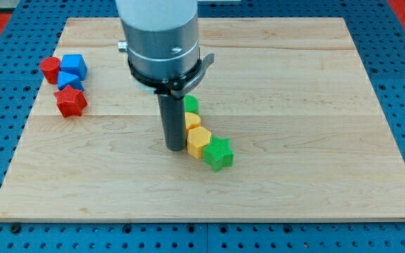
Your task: Place the green star diagonally bottom right to the yellow blocks
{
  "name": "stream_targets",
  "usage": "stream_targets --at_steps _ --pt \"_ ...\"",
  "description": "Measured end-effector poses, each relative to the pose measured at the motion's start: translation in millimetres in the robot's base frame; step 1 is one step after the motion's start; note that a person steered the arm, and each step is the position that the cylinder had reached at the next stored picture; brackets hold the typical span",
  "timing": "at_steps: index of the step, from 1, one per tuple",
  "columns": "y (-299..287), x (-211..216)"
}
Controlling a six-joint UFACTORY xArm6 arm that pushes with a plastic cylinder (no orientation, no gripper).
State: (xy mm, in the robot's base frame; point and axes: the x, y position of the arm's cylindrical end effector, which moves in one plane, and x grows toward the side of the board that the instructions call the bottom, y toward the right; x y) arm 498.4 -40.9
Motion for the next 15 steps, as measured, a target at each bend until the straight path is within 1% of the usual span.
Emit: stream_targets --at_steps 1,2,3,4,5,6,7,9,10,11,12,13,14,15 --pt "-4 29" --pt "-4 76" --pt "48 103" --pt "84 74" --pt "83 34" --pt "62 -2" --pt "52 -20" --pt "52 -44" --pt "62 9" --pt "4 24" --pt "-13 7" --pt "-13 -27" --pt "-16 -22" --pt "-54 -18"
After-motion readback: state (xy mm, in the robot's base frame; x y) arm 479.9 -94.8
